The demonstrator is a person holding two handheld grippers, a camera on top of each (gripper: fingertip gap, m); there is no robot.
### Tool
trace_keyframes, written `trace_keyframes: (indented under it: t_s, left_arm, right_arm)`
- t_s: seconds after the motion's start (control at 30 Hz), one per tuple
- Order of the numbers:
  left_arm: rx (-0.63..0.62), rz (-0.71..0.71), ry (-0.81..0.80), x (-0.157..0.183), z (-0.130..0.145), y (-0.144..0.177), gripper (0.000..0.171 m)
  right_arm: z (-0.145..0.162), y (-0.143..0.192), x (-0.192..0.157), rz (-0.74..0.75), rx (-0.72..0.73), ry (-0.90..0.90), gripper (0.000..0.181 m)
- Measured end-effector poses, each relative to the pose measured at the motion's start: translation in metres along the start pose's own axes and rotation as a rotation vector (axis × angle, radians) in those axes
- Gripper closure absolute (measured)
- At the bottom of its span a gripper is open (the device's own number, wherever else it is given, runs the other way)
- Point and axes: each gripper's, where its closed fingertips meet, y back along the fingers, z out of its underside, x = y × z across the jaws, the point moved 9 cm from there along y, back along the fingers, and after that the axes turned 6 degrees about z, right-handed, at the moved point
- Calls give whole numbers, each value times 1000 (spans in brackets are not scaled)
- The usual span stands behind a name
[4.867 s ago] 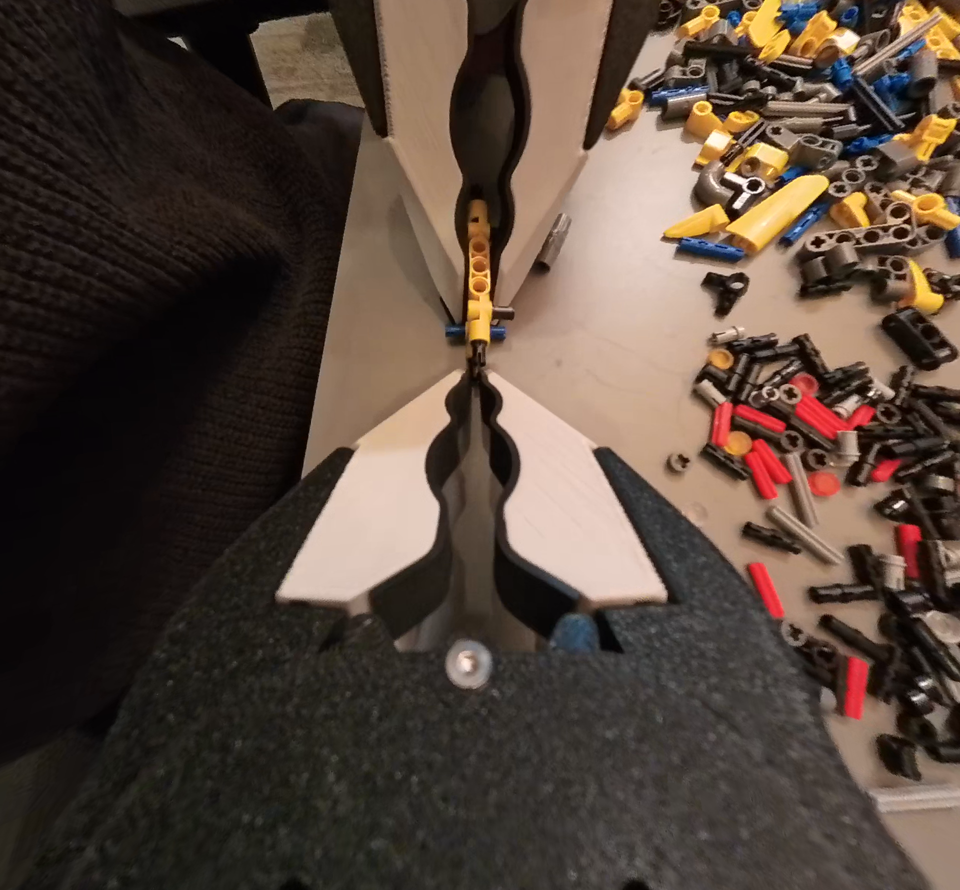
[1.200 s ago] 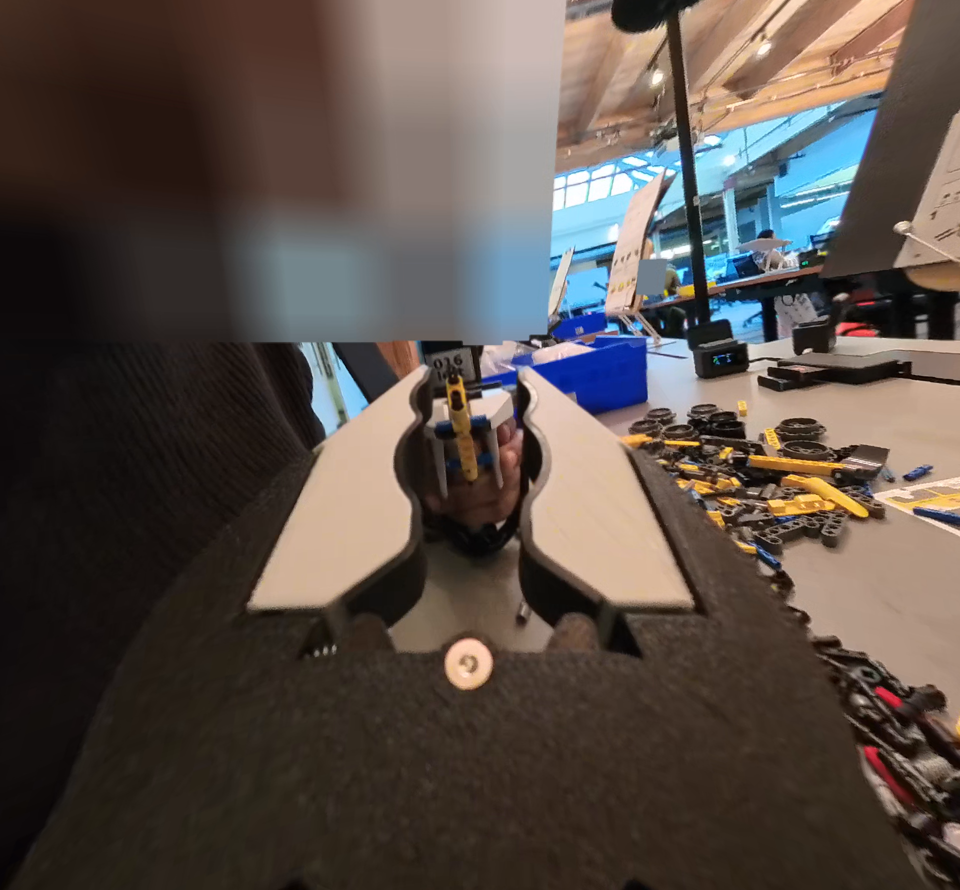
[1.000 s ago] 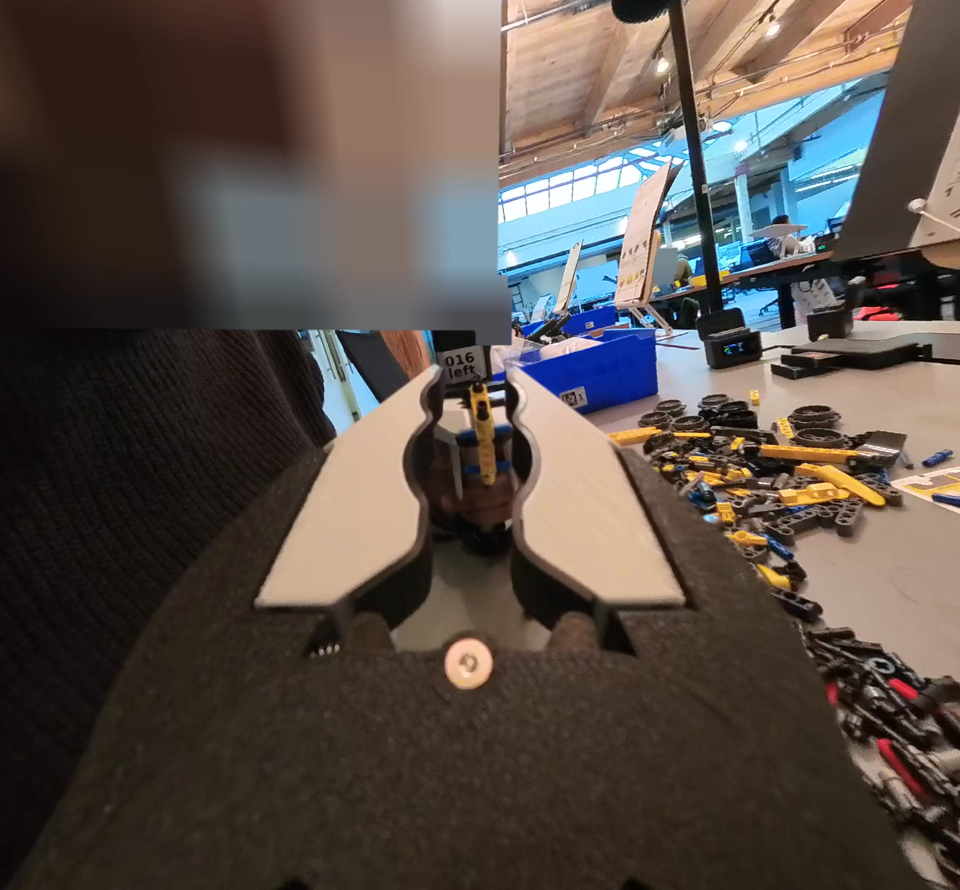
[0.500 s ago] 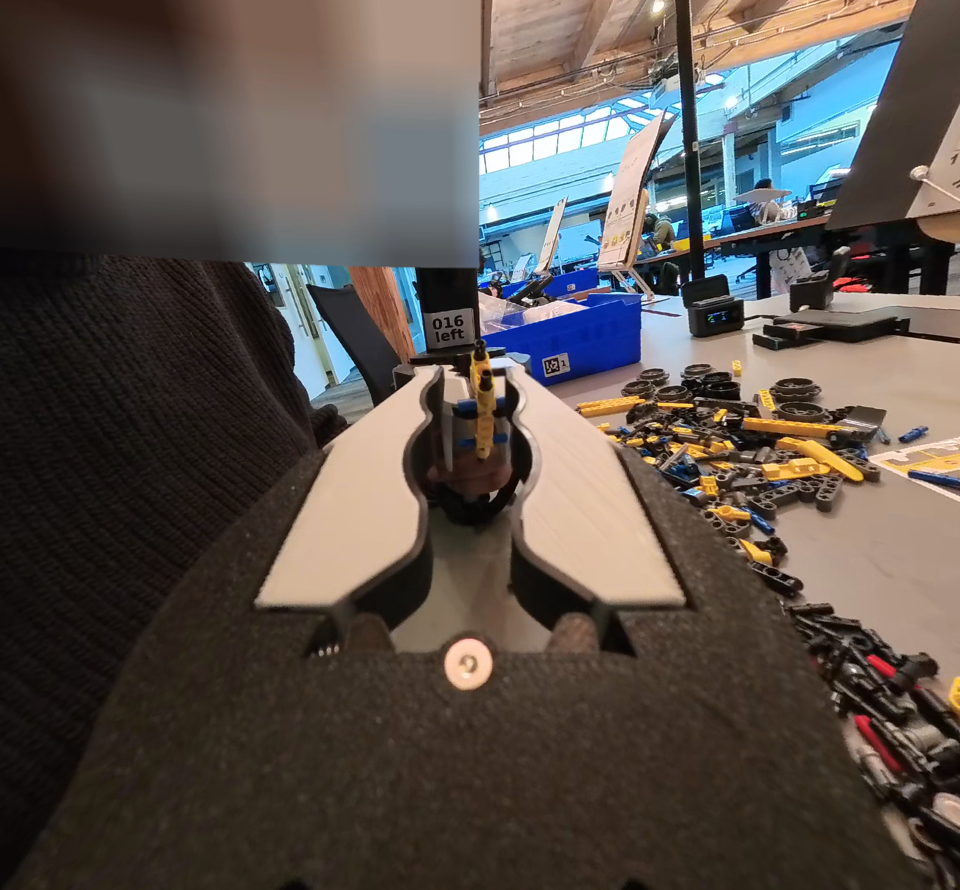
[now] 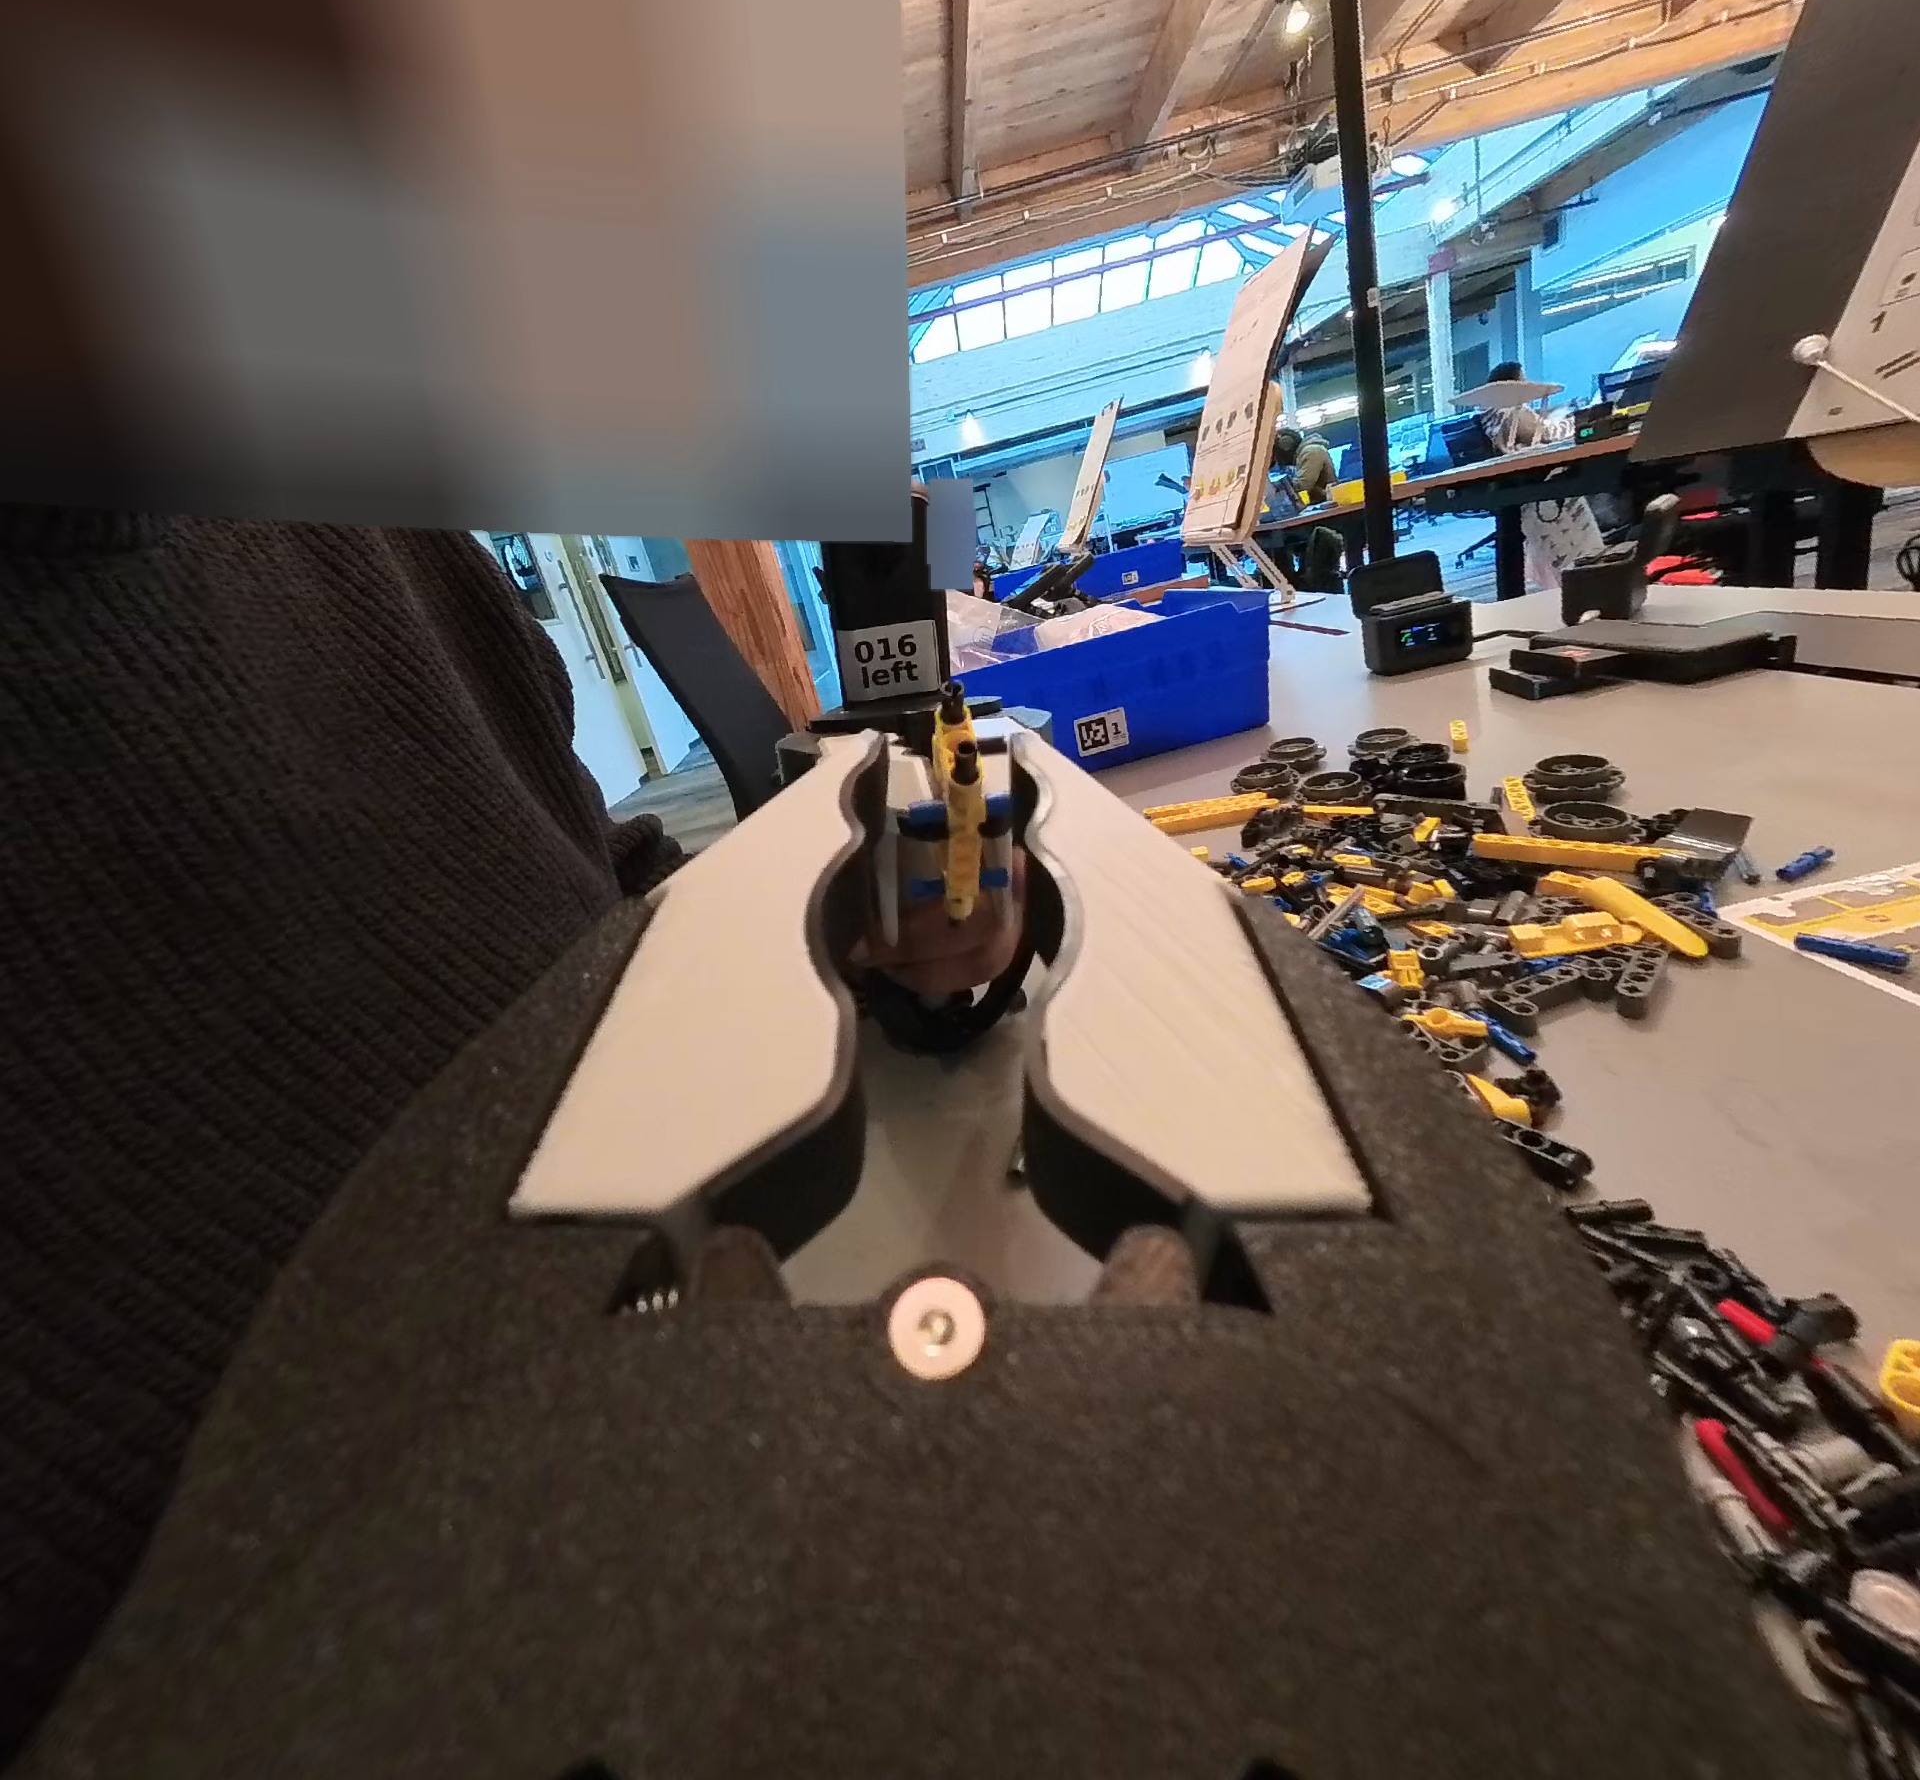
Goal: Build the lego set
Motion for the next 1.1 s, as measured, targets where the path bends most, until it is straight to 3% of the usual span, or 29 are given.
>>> trace_keyframes:
  t_s: [1.1]
  left_arm:
    - [14,77,68,1,2,0,164]
  right_arm:
    - [9,-5,-3,34,-70,51,158]
